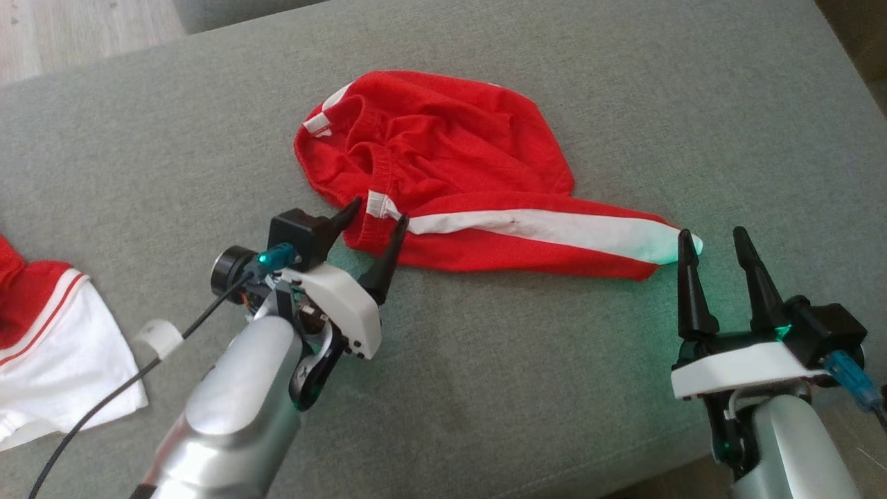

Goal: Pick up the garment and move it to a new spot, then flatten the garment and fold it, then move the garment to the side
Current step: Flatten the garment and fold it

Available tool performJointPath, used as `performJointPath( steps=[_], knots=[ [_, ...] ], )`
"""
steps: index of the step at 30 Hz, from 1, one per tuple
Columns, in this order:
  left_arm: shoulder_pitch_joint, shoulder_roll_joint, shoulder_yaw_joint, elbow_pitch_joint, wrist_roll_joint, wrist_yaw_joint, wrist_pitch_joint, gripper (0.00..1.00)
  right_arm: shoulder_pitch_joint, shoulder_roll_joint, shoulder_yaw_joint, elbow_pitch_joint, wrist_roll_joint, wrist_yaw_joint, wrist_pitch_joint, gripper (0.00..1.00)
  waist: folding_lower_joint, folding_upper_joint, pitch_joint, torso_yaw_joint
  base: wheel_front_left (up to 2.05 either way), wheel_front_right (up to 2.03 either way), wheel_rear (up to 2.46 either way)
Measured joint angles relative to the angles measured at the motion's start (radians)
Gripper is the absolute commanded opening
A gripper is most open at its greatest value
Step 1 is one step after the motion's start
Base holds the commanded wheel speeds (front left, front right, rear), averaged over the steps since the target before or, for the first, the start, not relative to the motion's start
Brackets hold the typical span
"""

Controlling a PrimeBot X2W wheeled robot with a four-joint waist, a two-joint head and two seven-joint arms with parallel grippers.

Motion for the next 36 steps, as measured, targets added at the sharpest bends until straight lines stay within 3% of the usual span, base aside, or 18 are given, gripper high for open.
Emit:
performJointPath(
  steps=[1, 2, 3, 4, 19, 23, 36],
  knots=[
    [-0.004, 0.0, -0.002, 0.0, -0.002, 0.0, 0.0, 0.82, 0.0, 0.0, 0.0, 0.0, 0.0, 0.0, 0.0, 1.0, 0.0, 0.0, 0.0, -0.001, 0.0, 0.0, 0.0],
    [-0.009, 0.001, -0.004, 0.0, -0.008, 0.0, 0.0, 0.5, 0.0, 0.0, 0.0, 0.001, 0.0, 0.0, 0.0, 1.0, 0.0, 0.0, 0.001, -0.001, 0.0, 0.0, 0.0],
    [-0.014, 0.001, -0.005, 0.0, -0.011, 0.0, -0.004, 0.36, 0.0, 0.0, 0.0, 0.003, 0.0, 0.0, 0.0, 1.0, 0.0, 0.0, 0.0, -0.001, 0.0, 0.0, 0.0],
    [-0.016, 0.001, -0.006, -0.001, -0.011, 0.0, -0.008, 0.0, 0.0, 0.0, 0.0, 0.005, 0.0, 0.0, 0.0, 1.0, 0.0, 0.0, 0.0, -0.001, 0.0, 0.0, 0.0],
    [0.012, 0.025, -0.004, -0.08, -0.031, 0.004, -0.103, 0.0, 0.0, 0.0, -0.015, 0.057, -0.021, 0.0, 0.0, 1.0, -0.0001, 0.0, -0.027, 0.02, 0.0, 0.0, 0.0],
    [0.057, 0.032, -0.003, -0.117, -0.035, 0.024, -0.119, 0.0, 0.001, 0.0, -0.018, 0.102, -0.019, 0.0, 0.0, 1.0, -0.0001, 0.0, -0.037, 0.029, 0.0, 0.0, 0.0],
    [0.117, 0.035, -0.027, -0.175, -0.027, 0.056, -0.142, 0.0, -0.005, 0.0, -0.048, 0.188, 0.075, 0.0, 0.0, 1.0, 0.0, 0.0, -0.036, 0.048, 0.0, 0.0, 0.0]
  ],
)
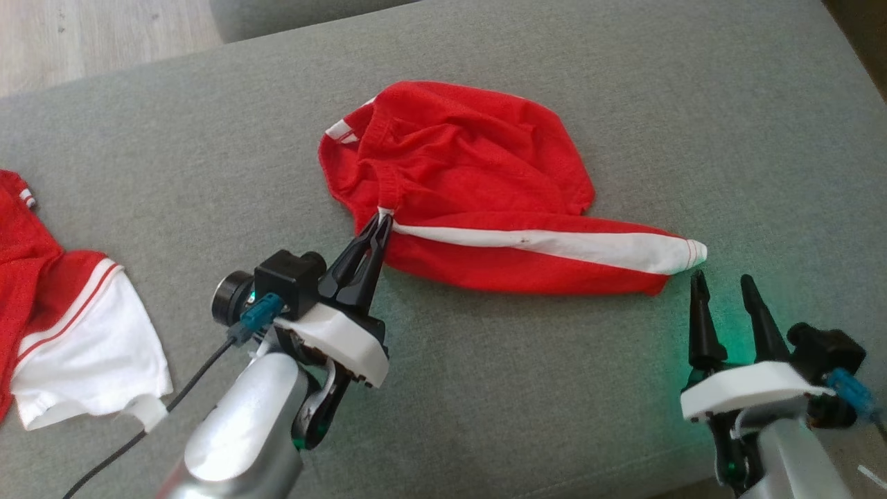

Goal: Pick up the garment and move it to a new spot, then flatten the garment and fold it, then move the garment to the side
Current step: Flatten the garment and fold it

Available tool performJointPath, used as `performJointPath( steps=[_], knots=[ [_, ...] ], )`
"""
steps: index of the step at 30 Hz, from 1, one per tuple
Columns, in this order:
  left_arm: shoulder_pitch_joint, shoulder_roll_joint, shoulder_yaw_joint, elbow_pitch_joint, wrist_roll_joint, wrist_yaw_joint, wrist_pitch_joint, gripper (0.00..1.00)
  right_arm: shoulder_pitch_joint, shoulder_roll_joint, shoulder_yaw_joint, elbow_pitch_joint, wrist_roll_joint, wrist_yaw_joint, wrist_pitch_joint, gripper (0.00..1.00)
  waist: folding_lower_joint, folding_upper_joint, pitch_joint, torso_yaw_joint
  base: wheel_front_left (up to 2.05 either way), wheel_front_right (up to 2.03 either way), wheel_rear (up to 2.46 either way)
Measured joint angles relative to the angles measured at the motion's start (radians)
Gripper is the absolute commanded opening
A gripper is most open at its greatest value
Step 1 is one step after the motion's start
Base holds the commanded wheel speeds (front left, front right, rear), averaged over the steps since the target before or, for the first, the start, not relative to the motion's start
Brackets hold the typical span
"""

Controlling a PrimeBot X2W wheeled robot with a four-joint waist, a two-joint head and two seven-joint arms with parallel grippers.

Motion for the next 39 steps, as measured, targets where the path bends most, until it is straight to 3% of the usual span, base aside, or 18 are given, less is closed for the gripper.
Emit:
performJointPath(
  steps=[7, 17, 26, 27, 28, 29, 39],
  knots=[
    [0.0, 0.003, -0.002, -0.007, 0.001, 0.004, -0.005, 0.0, -0.063, 0.0, -0.01, 0.055, 0.059, 0.0, 0.0, 1.0, 0.0, 0.0, 0.006, 0.007, 0.0, 0.0, 0.0],
    [0.0, 0.005, -0.006, -0.01, 0.0, 0.007, -0.005, 0.0, -0.156, -0.001, 0.032, 0.226, 0.12, 0.0, 0.0, 1.0, 0.0, 0.0, 0.011, 0.014, 0.0, 0.0, 0.0],
    [-0.001, 0.006, -0.01, -0.011, -0.002, 0.008, -0.005, 0.0, -0.196, -0.001, 0.049, 0.273, 0.127, 0.0, 0.0, 0.98, 0.0, 0.0, 0.011, 0.019, 0.0, 0.0, 0.0],
    [-0.001, 0.007, -0.01, -0.011, -0.004, 0.009, -0.005, 0.0, -0.198, -0.001, 0.051, 0.273, 0.127, 0.0, 0.0, 0.7, 0.0, 0.0, 0.01, 0.019, 0.0, 0.0, 0.0],
    [-0.001, 0.007, -0.011, -0.011, -0.007, 0.009, -0.005, 0.0, -0.198, -0.001, 0.054, 0.273, 0.127, 0.0, 0.0, 0.05, 0.0001, 0.0, 0.009, 0.02, 0.0, 0.0, 0.0],
    [-0.001, 0.007, -0.011, -0.011, -0.009, 0.011, -0.005, 0.0, -0.198, -0.001, 0.059, 0.273, 0.127, 0.0, 0.0, 0.0, 0.0, 0.0, 0.008, 0.02, 0.0, 0.0, 0.0],
    [-0.001, 0.016, -0.005, -0.009, -0.019, 0.03, -0.023, 0.0, -0.195, -0.001, 0.086, 0.224, 0.127, 0.0, 0.0, 0.0, 0.0, 0.0, -0.016, 0.013, 0.0, 0.0, 0.0]
  ],
)
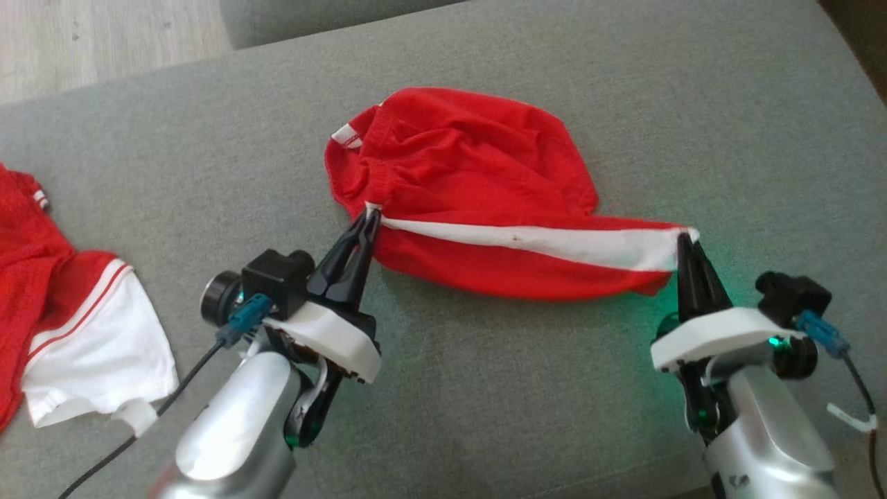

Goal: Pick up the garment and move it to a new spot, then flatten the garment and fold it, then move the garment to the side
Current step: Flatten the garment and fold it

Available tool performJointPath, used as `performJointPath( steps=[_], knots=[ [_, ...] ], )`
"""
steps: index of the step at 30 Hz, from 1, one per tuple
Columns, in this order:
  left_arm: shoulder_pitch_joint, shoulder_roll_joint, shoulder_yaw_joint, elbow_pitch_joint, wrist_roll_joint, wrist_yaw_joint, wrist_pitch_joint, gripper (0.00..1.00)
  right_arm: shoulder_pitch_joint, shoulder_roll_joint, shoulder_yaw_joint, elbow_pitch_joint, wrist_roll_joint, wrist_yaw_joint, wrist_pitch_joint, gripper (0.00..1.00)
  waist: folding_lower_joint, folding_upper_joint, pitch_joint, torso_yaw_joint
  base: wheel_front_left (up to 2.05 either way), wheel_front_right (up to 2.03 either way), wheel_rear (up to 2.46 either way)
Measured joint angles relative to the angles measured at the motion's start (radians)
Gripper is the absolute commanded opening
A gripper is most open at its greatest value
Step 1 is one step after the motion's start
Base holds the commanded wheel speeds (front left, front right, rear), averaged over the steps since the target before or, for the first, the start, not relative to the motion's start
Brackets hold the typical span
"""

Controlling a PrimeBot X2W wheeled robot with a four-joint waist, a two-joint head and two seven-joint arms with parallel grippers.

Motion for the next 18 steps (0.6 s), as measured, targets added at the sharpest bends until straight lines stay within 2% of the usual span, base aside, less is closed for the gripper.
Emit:
performJointPath(
  steps=[8, 13, 18],
  knots=[
    [-0.02, 0.026, 0.043, -0.037, -0.016, 0.013, -0.039, 0.0, 0.002, -0.005, 0.05, -0.279, -0.017, 0.0, 0.0, 0.0, 0.0, 0.0, -0.045, -0.009, 0.0, 0.0, 0.0],
    [-0.086, 0.041, 0.086, -0.097, -0.026, 0.021, -0.062, 0.0, -0.015, -0.055, 0.076, -0.44, -0.037, 0.0, 0.0, 0.0, -0.0001, 0.0, -0.08, -0.005, 0.0, 0.0, 0.0],
    [-0.142, 0.05, 0.136, -0.164, -0.042, 0.03, -0.079, 0.0, -0.122, -0.082, 0.088, -0.558, -0.069, 0.0, 0.033, 0.0, -0.0001, 0.0, -0.121, 0.008, 0.0, 0.0, 0.0]
  ],
)
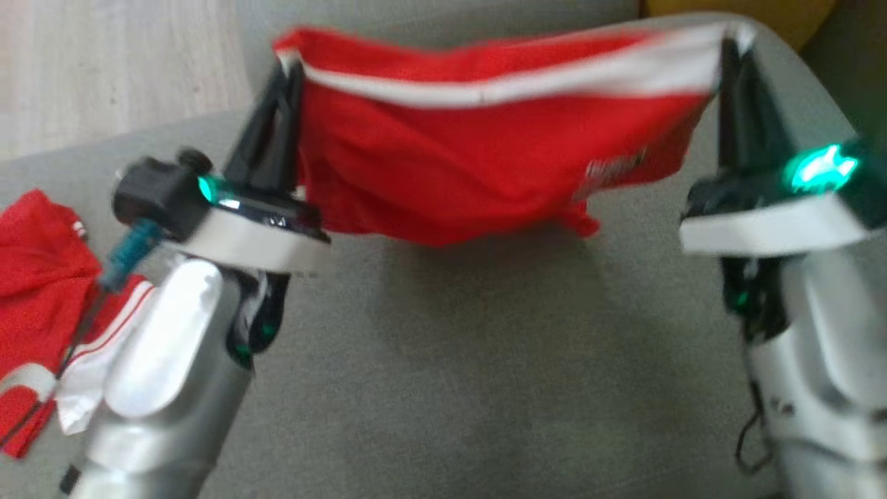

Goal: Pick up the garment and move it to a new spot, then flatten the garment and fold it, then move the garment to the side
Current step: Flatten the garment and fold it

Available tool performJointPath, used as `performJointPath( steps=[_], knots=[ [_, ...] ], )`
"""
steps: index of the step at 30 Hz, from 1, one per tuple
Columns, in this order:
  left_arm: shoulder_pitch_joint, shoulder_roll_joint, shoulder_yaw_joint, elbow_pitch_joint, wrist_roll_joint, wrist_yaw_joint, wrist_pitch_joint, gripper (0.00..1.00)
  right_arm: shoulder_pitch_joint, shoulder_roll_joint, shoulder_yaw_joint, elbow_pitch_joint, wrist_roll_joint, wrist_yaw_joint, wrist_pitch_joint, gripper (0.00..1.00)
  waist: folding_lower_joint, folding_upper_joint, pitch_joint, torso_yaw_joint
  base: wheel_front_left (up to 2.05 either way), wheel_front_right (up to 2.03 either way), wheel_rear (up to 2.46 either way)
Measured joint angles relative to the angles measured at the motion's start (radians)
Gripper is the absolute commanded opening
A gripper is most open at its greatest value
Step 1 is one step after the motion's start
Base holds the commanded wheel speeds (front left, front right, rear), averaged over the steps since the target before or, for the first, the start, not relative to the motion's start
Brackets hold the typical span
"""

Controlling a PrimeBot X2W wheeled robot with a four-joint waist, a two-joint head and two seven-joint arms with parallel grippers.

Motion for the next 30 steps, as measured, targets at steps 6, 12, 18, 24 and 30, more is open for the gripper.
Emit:
performJointPath(
  steps=[6, 12, 18, 24, 30],
  knots=[
    [-0.033, 0.006, 0.033, -0.064, -0.016, 0.013, 0.001, 0.0, -0.07, -0.015, 0.0, -0.063, -0.044, 0.0, 0.049, 0.0, 0.0, 0.0, -0.049, 0.02, 0.0, 0.0, 0.0],
    [-0.007, 0.029, 0.041, -0.146, -0.026, 0.044, 0.016, 0.0, -0.068, -0.037, 0.0, -0.1, -0.061, 0.0, 0.101, 0.0, 0.0, 0.0, -0.101, 0.04, 0.0, 0.0, 0.0],
    [0.158, 0.057, 0.041, -0.299, -0.041, 0.089, 0.052, 0.0, 0.007, -0.054, 0.002, -0.205, -0.04, 0.0, 0.154, 0.0, -0.0001, 0.0, -0.135, 0.055, 0.0, 0.0, 0.0],
    [0.298, 0.102, 0.045, -0.491, -0.056, 0.134, 0.112, 0.0, 0.158, -0.053, -0.015, -0.323, -0.029, 0.0, 0.226, 0.0, 0.0, 0.0, -0.135, 0.065, 0.0, 0.0, 0.0],
    [0.298, 0.113, 0.058, -0.508, -0.098, 0.141, 0.158, 0.0, 0.157, -0.043, -0.032, -0.325, -0.037, 0.0, 0.27, 0.0, 0.0, 0.0, -0.106, 0.06, 0.0, 0.0, 0.0]
  ],
)
